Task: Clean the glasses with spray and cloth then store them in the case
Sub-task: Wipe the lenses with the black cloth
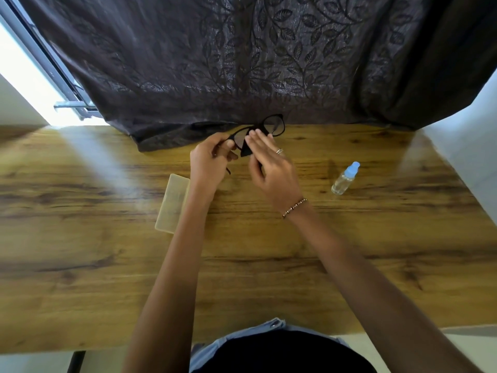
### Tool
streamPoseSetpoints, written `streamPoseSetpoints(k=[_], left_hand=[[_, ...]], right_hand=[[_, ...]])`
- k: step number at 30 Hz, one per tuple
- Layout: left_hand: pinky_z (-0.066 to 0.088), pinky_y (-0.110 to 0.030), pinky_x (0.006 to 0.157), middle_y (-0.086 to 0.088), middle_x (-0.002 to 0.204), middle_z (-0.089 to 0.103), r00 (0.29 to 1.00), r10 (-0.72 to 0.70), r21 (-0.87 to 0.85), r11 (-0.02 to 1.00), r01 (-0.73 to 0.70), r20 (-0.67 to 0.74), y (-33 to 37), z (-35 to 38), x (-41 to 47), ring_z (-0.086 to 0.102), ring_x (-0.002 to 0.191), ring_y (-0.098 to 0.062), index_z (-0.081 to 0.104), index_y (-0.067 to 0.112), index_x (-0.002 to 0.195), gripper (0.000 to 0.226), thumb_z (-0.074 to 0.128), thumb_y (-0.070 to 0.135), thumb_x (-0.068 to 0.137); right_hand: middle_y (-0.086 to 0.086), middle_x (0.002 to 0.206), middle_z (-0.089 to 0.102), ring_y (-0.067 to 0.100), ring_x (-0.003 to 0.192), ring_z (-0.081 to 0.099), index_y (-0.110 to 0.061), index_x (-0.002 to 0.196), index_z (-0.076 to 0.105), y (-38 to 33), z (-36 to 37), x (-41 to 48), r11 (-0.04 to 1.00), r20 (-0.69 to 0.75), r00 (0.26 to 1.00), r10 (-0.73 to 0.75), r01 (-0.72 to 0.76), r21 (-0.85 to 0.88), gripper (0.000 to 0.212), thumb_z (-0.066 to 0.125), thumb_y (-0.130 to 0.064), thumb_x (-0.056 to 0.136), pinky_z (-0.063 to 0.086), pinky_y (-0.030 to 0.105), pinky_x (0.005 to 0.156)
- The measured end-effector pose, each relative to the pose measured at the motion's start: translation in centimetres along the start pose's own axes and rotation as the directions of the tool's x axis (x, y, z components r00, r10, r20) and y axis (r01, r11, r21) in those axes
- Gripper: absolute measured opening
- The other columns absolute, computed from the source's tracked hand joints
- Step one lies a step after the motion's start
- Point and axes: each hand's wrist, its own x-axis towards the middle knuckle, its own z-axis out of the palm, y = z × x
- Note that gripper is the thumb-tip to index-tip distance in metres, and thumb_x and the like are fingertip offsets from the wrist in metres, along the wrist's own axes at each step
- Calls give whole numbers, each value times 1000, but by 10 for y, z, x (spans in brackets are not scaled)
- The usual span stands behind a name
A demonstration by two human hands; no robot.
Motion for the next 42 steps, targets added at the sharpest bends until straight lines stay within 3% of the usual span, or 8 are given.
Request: streamPoseSetpoints(k=[4,9,14,19,24,33,38,42], left_hand=[[53,-30,79,-2,91,70,1000,23,57,998,-23,12,3,4,-4,65,85,-15,67,11,104,20,51,8,94],[54,-27,66,-4,83,71,999,-27,-20,999,26,-37,4,2,-2,67,73,-12,68,11,103,17,54,15,95],[54,-29,76,-3,92,71,1000,-13,57,998,11,22,5,5,-5,67,84,-12,68,12,107,20,52,13,95],[54,-21,60,7,77,69,997,-66,-41,997,64,-39,7,3,-2,68,72,-8,67,18,102,15,54,17,95],[53,-21,72,3,86,70,998,-60,-10,998,60,-2,11,7,-4,66,80,-9,68,15,103,18,53,14,95],[52,-24,70,5,80,68,1000,-12,-12,1000,12,-21,17,-4,5,64,74,-7,69,15,97,17,53,11,93],[55,-27,63,-1,79,70,999,-13,-15,1000,12,-51,18,-10,6,66,68,-4,68,10,104,17,54,15,95],[54,-23,72,-3,91,71,1000,2,21,1000,-3,18,14,-9,-1,66,80,-7,67,11,108,20,52,12,96]], right_hand=[[19,129,58,27,128,49,7,126,55,-8,5,-8,992,47,992,-114,111,51,34,48,-4,95,40,41,108],[19,126,60,29,125,52,6,125,55,5,-4,3,999,-11,1000,27,-26,39,34,46,-7,95,42,43,106],[18,127,59,25,126,51,5,125,57,-3,-1,-2,995,56,994,-96,93,47,33,46,-7,96,39,37,109],[19,124,62,28,124,53,6,123,58,6,-6,7,999,-23,1000,19,-18,27,32,49,-3,93,44,43,104],[17,124,62,19,125,51,3,122,60,-2,-5,4,994,31,995,-99,97,60,32,49,-7,94,42,34,106],[18,128,58,17,128,46,4,125,57,-7,-5,10,992,36,994,-101,98,80,34,52,-2,92,35,27,110],[19,128,58,27,127,50,5,126,56,0,-5,20,999,11,1000,-8,7,36,34,50,-3,94,43,42,106],[17,132,56,23,130,48,3,128,54,-7,-1,6,992,72,990,-124,122,24,36,52,-6,94,38,34,108]])
